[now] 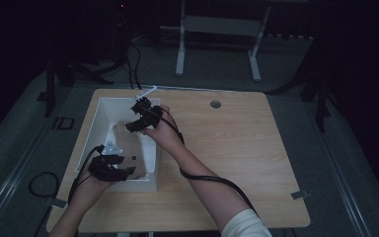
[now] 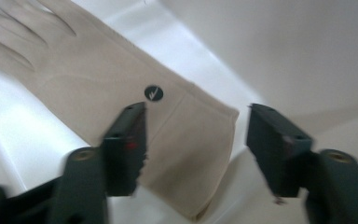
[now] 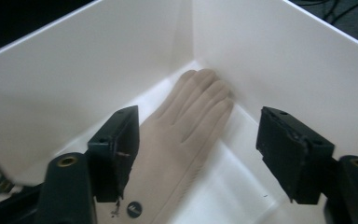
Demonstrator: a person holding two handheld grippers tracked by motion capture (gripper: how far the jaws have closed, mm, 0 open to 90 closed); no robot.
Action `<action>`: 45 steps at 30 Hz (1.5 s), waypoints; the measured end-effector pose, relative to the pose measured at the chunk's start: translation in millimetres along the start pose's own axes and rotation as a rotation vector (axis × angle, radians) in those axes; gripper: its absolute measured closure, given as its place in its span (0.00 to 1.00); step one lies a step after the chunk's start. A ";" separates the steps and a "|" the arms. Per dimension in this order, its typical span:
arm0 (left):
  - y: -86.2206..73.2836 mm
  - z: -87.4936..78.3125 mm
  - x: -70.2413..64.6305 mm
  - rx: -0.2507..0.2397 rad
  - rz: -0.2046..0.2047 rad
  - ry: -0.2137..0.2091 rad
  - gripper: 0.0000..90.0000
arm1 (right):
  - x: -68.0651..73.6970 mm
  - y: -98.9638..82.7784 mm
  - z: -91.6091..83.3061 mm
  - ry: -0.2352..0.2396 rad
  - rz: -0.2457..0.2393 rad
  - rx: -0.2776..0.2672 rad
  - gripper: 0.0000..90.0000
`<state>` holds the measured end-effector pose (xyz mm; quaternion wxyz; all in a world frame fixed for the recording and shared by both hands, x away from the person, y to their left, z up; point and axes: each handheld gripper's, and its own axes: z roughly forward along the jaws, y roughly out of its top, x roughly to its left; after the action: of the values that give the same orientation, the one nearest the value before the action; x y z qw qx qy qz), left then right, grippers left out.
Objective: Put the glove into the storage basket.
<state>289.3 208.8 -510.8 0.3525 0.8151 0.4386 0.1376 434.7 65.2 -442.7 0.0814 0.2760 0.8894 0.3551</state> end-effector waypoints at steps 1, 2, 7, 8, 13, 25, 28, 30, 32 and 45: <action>0.9 -1.0 -0.4 -0.013 -0.010 0.002 0.32 | -0.8 -0.6 -3.2 0.015 0.003 -0.006 0.24; 2.4 -2.3 -0.4 -0.023 -0.028 0.003 0.28 | -1.4 -1.0 -5.3 0.029 0.005 -0.009 0.21; 9.0 -12.5 -0.9 -0.103 -0.070 -0.002 0.15 | -3.2 -3.6 -18.1 0.085 -0.029 -0.014 0.16; 10.4 -14.3 -1.3 -0.121 -0.078 -0.005 0.12 | -3.3 -4.4 -20.7 0.087 -0.031 -0.022 0.16; 19.6 -22.7 -8.4 -0.153 -0.068 -0.017 0.07 | -6.1 -9.6 -36.8 0.115 -0.019 -0.066 0.16; 47.9 -33.2 -37.3 -0.211 -0.003 -0.098 0.05 | -23.3 -29.1 -69.9 0.112 -0.007 -0.113 0.16; 54.7 -34.1 -45.4 -0.231 0.005 -0.127 0.05 | -29.9 -35.9 -78.5 0.106 -0.002 -0.120 0.16; 59.5 -33.2 -52.2 -0.244 0.022 -0.136 0.04 | -35.9 -43.2 -83.1 0.108 0.007 -0.113 0.16; 63.2 -32.7 -56.7 -0.245 0.025 -0.155 0.04 | -38.0 -47.1 -85.5 0.102 0.008 -0.112 0.16; 84.9 -28.4 -94.6 -0.293 0.111 -0.209 0.04 | -68.8 -90.9 -124.5 0.061 0.029 -0.132 0.16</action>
<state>272.0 113.7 -423.4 0.5028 0.7880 0.3293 0.1338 410.3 -99.7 -416.3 0.0672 0.2718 0.8621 0.4223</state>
